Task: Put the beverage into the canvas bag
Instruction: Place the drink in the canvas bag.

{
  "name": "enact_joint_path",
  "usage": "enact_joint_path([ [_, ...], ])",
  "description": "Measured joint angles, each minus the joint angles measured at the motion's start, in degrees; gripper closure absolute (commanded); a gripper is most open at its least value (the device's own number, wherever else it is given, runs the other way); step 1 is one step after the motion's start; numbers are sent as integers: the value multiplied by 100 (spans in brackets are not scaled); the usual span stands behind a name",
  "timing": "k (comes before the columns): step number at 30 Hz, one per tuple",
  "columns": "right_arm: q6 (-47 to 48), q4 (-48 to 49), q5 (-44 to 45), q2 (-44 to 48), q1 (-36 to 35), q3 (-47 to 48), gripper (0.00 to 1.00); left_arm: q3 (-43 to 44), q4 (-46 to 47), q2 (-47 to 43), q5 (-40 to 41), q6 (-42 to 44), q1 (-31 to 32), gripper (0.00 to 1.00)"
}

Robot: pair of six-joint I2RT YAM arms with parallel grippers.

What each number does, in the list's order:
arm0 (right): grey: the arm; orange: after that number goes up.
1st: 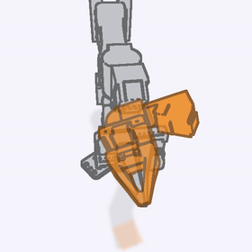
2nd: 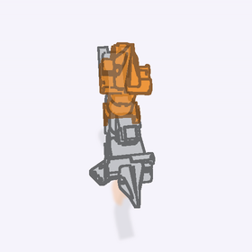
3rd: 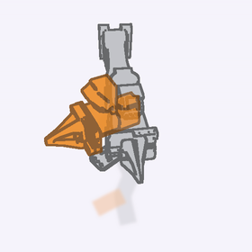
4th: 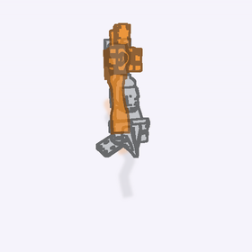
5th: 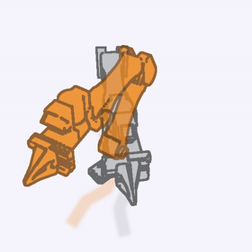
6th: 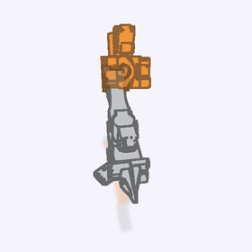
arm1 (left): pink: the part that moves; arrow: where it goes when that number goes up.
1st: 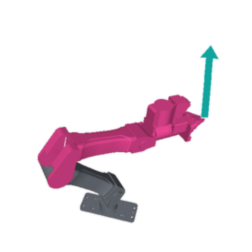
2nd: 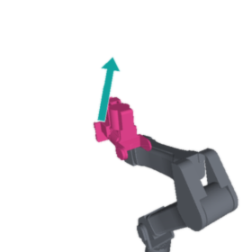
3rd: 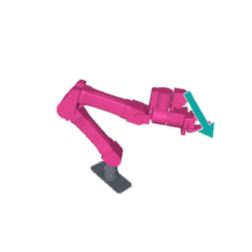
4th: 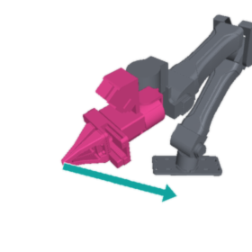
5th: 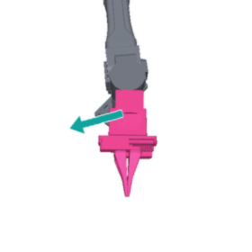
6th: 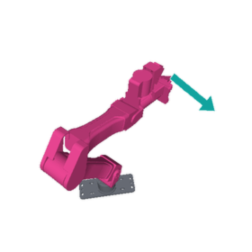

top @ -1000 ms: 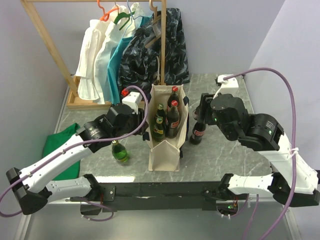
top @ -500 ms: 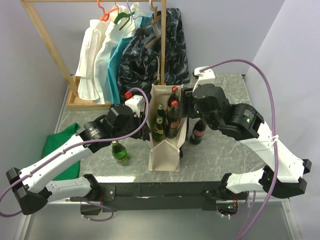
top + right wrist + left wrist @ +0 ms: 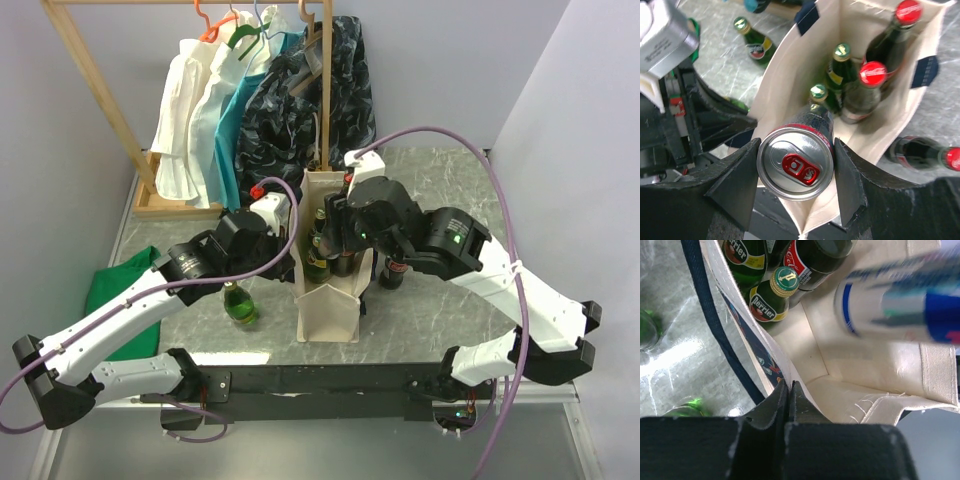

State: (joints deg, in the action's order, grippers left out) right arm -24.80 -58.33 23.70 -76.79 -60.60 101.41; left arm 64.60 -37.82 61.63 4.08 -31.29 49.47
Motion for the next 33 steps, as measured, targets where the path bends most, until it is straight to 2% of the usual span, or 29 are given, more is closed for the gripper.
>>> enact_joint_path([
  [17, -74, 114, -44, -39, -111, -162, 100, 0, -240, -201, 236, 20, 2, 99],
  [33, -162, 162, -216, -343, -142, -660, 100, 0, -127, -175, 13, 201, 0, 99],
])
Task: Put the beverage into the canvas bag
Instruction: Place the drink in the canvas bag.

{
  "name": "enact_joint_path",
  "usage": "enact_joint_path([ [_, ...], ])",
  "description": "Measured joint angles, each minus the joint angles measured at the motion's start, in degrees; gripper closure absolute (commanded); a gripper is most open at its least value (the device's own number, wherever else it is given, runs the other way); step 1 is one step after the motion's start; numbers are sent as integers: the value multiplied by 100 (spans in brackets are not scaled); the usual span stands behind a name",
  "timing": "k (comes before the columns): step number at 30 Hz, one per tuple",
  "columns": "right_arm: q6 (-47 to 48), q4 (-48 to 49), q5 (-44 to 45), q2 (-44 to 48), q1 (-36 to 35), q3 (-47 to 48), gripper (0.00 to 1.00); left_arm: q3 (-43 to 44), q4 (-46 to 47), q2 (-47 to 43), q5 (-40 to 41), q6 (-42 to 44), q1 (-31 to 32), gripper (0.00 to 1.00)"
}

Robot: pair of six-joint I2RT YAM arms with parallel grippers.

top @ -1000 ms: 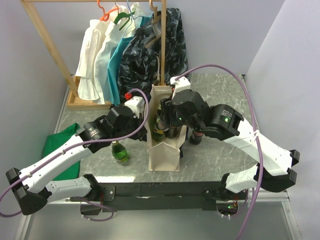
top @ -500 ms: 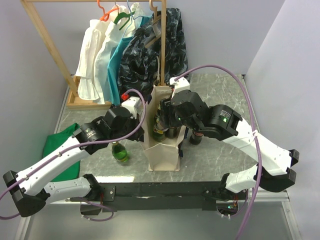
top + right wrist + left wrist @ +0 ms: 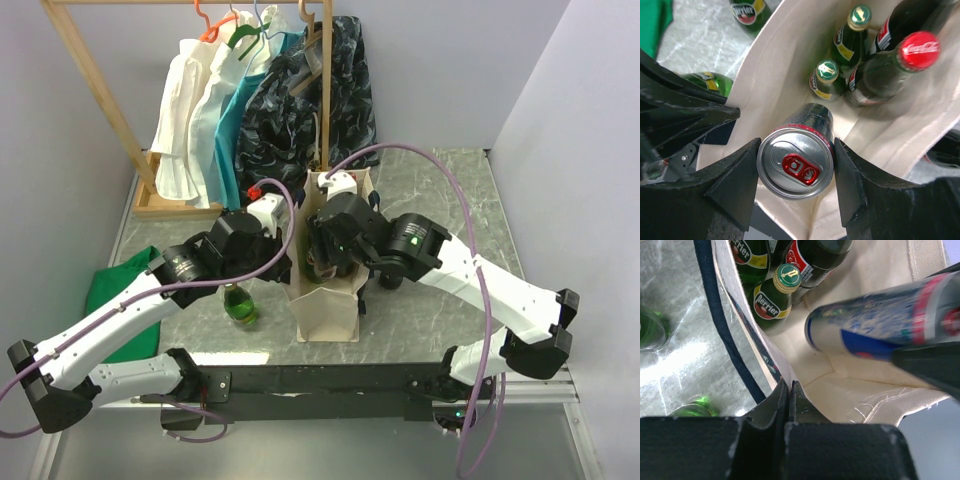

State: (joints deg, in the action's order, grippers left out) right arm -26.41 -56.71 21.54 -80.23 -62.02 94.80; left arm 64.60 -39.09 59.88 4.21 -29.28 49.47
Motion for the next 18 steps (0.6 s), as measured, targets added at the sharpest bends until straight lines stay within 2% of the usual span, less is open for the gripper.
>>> enact_joint_path([
  [7, -22, 107, -28, -129, -9, -269, 100, 0, 133, 76, -114, 15, 0, 99],
  [18, -11, 787, -212, -236, -9, -824, 100, 0, 179, 98, -136, 35, 0, 99],
])
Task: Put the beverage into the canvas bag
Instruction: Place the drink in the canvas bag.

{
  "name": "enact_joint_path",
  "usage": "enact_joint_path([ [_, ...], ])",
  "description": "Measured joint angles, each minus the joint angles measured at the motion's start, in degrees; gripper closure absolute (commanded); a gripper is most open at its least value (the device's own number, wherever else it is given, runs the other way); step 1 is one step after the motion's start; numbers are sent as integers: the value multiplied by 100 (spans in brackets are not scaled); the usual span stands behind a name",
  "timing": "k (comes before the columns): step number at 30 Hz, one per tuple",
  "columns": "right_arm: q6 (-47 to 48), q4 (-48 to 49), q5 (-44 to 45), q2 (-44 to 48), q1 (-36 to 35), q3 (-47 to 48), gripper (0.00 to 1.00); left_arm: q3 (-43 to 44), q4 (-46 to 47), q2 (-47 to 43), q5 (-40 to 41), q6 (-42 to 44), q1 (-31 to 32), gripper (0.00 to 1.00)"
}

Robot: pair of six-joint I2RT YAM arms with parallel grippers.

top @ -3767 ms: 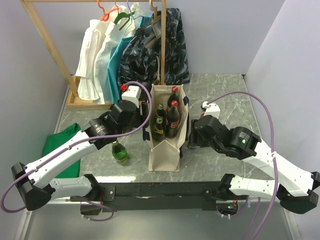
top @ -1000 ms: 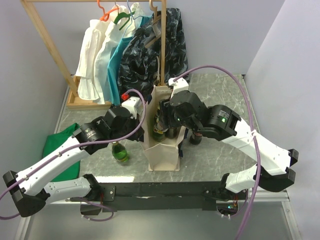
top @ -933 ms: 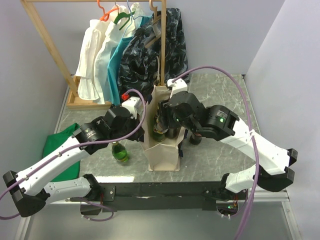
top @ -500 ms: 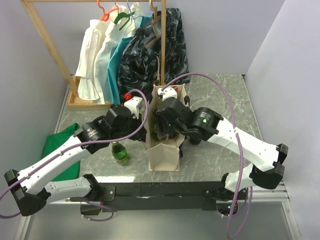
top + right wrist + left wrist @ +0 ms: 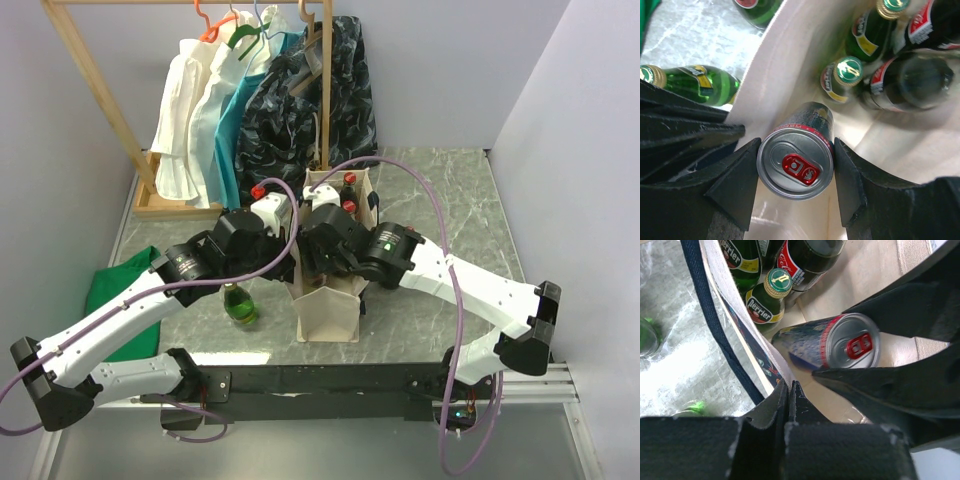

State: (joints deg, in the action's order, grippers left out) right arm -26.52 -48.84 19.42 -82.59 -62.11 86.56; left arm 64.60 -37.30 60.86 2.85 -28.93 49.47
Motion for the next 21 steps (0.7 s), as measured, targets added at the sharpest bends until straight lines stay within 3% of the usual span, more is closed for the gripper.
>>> enact_joint_path([
  [21, 46, 533, -181, -101, 0, -455, 100, 0, 13, 13, 2, 59, 0, 99],
])
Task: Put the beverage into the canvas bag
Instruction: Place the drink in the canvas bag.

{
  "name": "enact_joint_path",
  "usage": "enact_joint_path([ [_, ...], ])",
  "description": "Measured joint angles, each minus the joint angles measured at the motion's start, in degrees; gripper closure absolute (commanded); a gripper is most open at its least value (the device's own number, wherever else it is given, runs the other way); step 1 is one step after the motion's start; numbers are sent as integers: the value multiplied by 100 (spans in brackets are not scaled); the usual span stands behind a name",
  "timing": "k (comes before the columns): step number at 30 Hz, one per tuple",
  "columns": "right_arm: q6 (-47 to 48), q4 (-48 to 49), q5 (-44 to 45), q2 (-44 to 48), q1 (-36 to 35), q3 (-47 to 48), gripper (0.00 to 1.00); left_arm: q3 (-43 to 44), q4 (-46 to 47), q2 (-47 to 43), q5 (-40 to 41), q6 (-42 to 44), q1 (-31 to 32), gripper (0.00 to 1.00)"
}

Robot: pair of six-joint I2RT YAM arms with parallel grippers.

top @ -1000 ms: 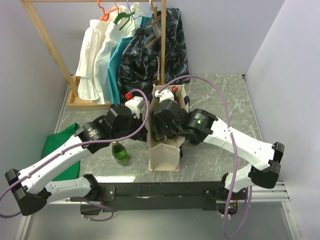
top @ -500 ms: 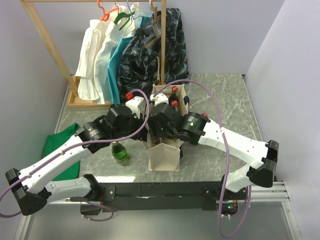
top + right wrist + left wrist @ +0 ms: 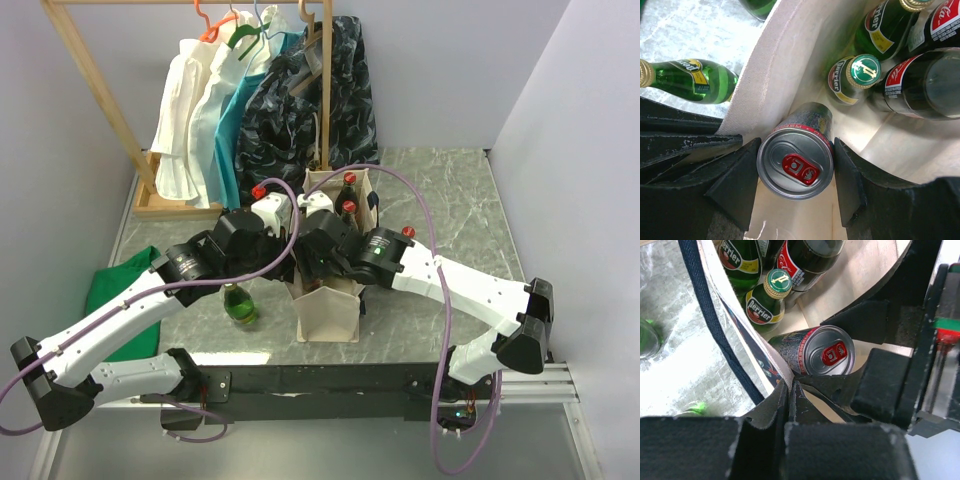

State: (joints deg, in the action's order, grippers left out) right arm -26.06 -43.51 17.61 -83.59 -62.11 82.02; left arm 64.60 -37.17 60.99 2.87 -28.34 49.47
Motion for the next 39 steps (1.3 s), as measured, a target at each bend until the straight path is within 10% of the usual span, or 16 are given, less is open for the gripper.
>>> enact_joint_path([
  [39, -9, 232, -13, -452, 127, -273, 100, 0, -160, -2, 160, 68, 2, 99],
])
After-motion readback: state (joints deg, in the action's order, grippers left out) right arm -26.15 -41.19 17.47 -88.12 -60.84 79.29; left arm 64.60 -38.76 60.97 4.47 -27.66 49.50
